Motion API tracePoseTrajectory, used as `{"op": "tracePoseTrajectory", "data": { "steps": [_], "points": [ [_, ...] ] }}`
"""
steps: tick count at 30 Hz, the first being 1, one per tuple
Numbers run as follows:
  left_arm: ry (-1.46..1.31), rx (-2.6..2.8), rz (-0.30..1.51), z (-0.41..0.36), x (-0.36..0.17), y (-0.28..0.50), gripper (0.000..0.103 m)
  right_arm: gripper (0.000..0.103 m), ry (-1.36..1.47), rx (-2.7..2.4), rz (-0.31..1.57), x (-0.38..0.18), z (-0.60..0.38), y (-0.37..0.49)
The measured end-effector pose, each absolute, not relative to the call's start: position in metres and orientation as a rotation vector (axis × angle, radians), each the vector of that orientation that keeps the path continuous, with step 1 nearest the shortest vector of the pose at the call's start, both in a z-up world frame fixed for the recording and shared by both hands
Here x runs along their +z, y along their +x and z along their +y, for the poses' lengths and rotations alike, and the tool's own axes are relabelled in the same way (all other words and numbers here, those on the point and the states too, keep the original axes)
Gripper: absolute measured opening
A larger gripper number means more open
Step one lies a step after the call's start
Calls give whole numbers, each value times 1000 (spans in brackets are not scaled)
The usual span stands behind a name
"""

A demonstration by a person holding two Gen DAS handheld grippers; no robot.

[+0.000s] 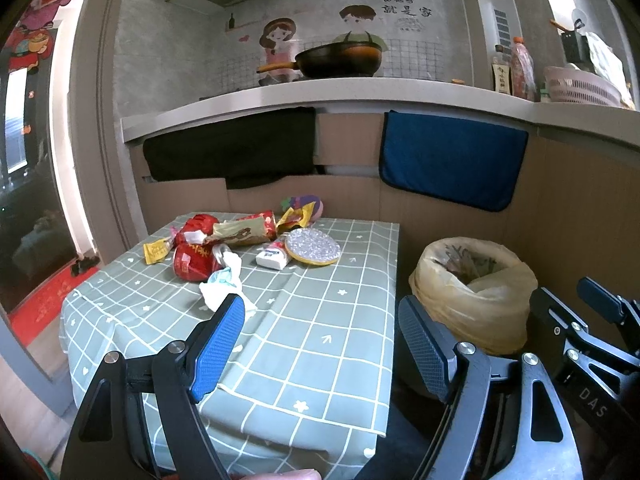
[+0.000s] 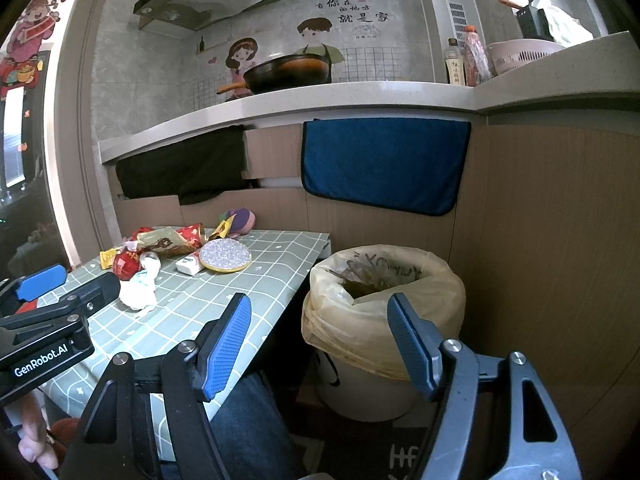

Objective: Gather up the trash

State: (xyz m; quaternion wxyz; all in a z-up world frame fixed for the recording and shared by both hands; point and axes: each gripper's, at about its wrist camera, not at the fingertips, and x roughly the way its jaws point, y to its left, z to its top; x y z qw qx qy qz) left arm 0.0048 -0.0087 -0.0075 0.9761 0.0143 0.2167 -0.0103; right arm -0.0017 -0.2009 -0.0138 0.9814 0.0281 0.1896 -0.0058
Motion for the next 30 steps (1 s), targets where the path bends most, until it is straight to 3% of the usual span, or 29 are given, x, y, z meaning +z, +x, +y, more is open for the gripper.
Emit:
{"op": "tracePoseTrajectory", "data": {
  "steps": [30],
  "points": [
    [26,-22,441,-8,-8,8,79,68,57,-14,389,-22,-200,-2]
  ]
}}
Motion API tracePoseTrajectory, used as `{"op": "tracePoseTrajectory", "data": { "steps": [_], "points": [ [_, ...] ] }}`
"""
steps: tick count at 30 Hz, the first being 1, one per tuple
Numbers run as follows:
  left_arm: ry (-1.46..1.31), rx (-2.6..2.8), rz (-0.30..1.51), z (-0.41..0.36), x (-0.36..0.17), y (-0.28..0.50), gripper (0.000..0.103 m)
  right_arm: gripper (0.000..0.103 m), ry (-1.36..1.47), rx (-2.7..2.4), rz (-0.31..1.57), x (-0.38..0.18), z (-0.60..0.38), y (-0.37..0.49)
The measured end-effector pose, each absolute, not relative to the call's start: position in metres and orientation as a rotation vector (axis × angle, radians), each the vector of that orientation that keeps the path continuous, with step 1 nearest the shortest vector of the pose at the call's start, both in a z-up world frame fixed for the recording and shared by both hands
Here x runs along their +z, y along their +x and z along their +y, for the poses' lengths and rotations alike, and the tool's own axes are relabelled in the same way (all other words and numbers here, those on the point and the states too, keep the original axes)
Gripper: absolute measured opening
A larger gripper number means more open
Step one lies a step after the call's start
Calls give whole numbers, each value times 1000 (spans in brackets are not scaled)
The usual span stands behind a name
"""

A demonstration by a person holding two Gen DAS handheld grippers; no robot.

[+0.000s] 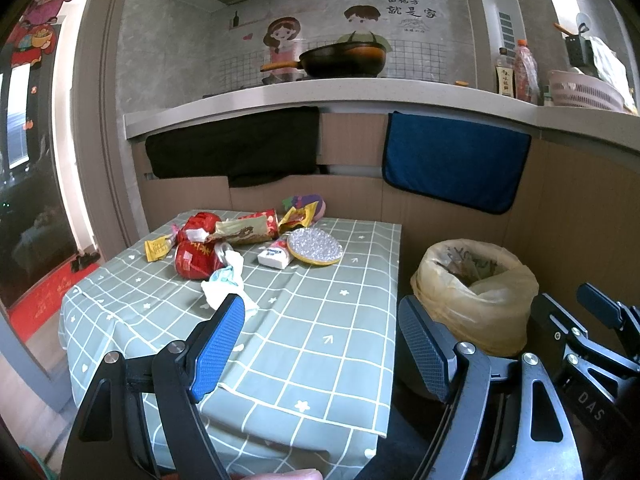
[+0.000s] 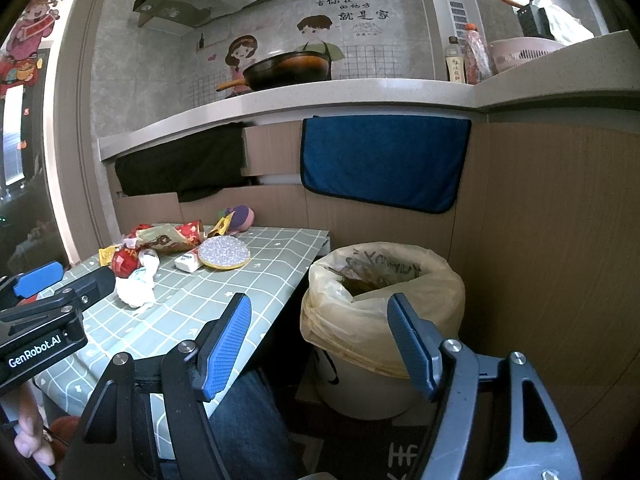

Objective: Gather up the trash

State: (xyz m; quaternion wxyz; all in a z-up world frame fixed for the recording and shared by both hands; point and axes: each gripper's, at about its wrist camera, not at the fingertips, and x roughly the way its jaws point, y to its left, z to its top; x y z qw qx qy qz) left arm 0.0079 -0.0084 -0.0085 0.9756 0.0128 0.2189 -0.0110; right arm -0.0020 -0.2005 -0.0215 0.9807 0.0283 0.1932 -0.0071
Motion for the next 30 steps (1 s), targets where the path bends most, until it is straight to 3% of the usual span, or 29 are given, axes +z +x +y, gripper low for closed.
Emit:
{"op": "tracePoseTrajectory", "data": {
  "steps": [30],
  "points": [
    [20,-25,461,-5,-18,8,79,68,59,-29,388,-19,-207,-3]
  ]
}}
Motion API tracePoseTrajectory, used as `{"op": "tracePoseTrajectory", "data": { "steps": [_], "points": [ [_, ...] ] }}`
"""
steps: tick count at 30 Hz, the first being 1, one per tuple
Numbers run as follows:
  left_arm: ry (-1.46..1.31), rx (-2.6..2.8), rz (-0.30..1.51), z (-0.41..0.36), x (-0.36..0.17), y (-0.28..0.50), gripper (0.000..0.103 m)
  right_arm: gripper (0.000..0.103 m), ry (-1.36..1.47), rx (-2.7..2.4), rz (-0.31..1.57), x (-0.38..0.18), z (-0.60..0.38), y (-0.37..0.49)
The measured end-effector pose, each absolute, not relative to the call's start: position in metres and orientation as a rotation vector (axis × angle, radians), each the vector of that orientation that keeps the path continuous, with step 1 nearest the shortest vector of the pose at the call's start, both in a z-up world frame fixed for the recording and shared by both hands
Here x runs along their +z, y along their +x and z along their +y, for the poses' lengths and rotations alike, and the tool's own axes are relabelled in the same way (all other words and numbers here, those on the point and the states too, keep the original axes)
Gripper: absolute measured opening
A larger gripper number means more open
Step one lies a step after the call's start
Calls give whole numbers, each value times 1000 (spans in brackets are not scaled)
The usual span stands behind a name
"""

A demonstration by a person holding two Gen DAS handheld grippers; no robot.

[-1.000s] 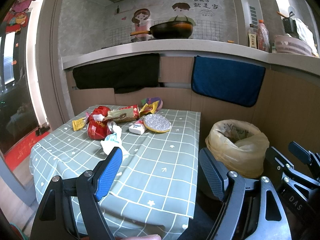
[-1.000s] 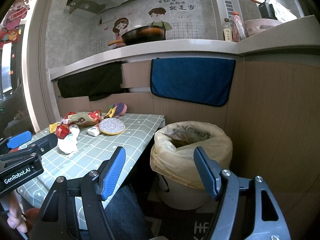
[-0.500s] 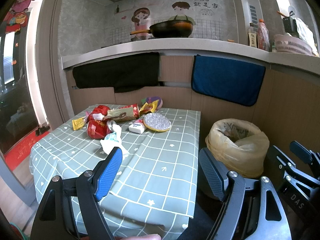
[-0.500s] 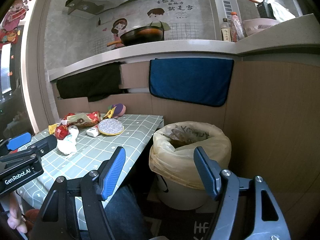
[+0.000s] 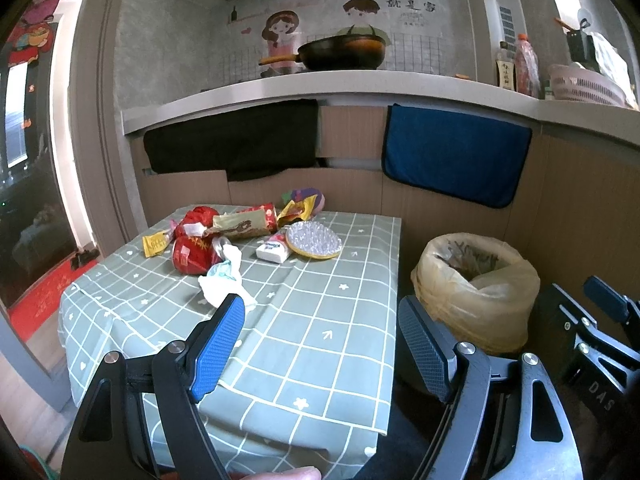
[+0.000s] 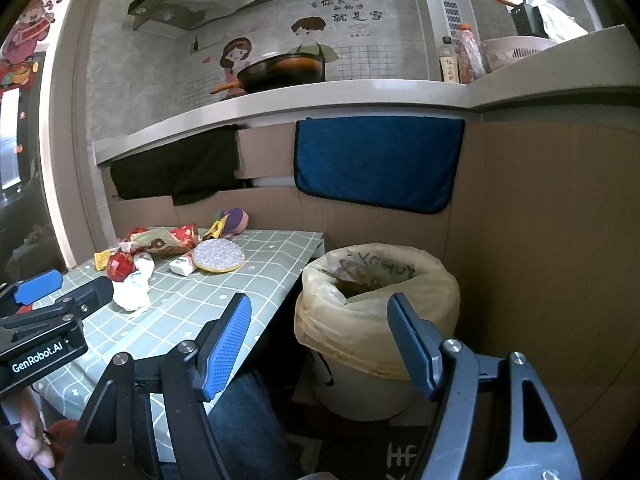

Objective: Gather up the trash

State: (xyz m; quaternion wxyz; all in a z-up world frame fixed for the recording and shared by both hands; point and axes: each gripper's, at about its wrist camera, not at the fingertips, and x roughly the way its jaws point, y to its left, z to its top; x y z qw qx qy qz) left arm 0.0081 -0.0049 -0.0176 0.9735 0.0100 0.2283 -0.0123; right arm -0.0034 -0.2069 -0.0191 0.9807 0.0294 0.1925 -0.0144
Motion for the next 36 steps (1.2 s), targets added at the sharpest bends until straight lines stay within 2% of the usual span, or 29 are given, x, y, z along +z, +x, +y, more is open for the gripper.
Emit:
{"op": "tracePoseTrajectory", "data": {
  "steps": [18,21,31,36],
  "points": [
    [-62,1,507,45,-6,84,79,68,4,-1,380,1,-196,61],
    [-101,-16,518,68,-8,98,73,68,8,38,392,-1,-186,79],
    [-308,54,643,175,-55,141,71,68,-59,132,442,-21,-135,143],
    [-344,-60,716,185,-77,178,71,68,-76,173,514,-43,-120,172]
  ]
}}
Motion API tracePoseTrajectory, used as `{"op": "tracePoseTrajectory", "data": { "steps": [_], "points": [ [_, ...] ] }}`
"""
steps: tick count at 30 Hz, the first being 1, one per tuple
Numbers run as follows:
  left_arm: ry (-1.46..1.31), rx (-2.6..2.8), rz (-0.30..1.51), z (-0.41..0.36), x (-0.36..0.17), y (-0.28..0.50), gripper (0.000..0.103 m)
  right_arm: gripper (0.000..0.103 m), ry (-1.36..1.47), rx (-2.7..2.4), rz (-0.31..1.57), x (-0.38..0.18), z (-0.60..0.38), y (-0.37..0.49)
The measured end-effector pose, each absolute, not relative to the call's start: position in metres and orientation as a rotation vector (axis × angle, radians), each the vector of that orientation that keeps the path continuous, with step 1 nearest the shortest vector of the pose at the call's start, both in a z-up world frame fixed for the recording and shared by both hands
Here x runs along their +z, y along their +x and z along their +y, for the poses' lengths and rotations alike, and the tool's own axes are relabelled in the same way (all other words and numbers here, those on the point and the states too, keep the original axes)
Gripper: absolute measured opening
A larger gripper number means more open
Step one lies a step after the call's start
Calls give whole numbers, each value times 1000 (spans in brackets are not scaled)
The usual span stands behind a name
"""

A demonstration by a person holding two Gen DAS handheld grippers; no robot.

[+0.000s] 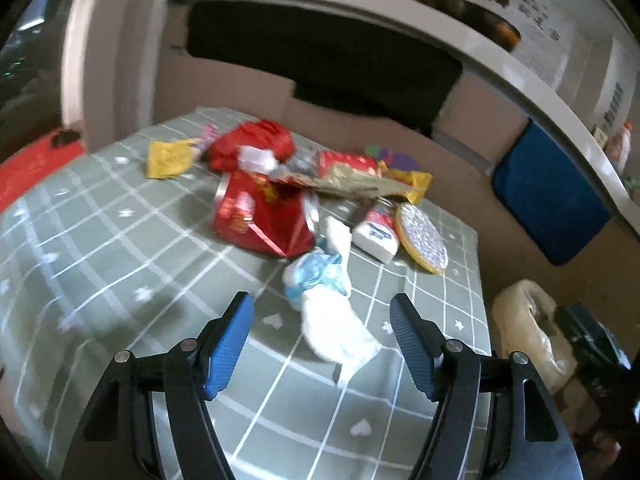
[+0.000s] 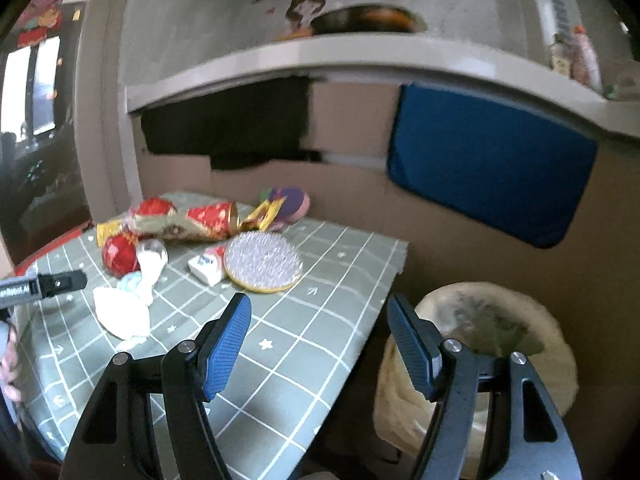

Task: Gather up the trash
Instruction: 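Grasp the tissue and blue mask bundle with the left gripper while the right gripper approaches the red paper cup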

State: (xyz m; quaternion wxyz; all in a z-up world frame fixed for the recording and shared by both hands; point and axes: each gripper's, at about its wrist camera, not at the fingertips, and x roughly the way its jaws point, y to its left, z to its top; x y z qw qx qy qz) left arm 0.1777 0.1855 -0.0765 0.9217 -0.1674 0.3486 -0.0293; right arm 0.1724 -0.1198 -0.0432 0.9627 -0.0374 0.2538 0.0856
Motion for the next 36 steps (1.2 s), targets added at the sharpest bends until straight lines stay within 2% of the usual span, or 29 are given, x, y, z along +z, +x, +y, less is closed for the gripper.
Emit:
{"op": "tracePoseTrajectory", "data": {
  "steps": [10,17,23,29,36],
  "points": [
    [-366,47,803,174,-113,237,66,68,-83,179,619,-79,-112,202],
    [-455,29,848,179,-127,244,52,68,-84,248,636,-80,-103,230],
    [-520,17,808,194,-118,227,49,68,-104,332,654,-77,-82,261],
    [-398,78,693,208,-90,200,49,68,-130,404,637,-67,-54,276],
    [-373,140,668,239,-83,187,49,68,-191,497,573,-53,-4,280]
  ]
}}
